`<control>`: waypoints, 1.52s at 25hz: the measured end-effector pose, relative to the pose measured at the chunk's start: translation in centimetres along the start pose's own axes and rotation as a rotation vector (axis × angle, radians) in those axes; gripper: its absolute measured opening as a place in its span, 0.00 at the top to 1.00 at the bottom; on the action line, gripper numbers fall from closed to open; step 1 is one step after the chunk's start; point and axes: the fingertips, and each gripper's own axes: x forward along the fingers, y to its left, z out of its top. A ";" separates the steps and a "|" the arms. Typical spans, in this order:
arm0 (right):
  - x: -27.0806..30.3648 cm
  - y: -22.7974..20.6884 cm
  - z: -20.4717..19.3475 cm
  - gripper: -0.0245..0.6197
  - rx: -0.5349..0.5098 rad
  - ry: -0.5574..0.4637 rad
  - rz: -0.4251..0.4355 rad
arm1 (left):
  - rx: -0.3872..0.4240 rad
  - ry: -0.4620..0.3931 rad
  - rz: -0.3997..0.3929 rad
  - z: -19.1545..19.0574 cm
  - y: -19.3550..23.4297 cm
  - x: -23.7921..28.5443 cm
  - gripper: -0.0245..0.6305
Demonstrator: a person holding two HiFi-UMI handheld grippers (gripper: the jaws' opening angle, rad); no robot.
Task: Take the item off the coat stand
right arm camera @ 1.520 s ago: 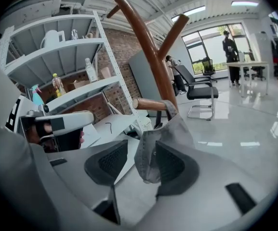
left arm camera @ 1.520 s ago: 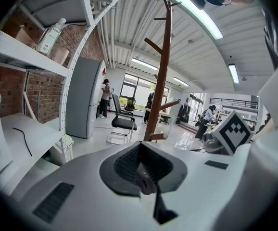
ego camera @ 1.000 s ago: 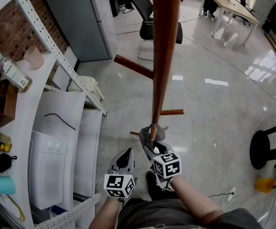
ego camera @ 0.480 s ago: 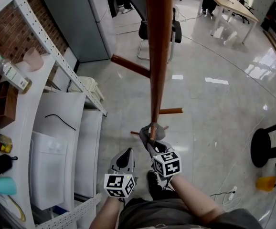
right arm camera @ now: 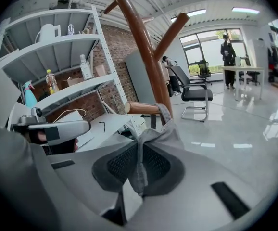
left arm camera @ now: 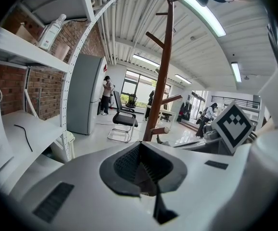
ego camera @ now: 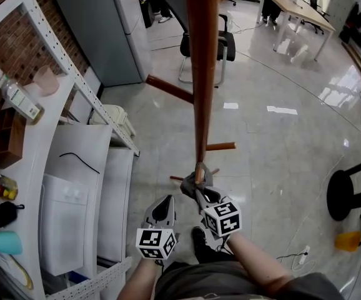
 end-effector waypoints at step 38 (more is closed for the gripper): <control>-14.4 11.8 0.1 0.90 -0.065 -0.232 -0.050 | 0.057 -0.069 -0.110 0.1 -3.5 -15.6 0.95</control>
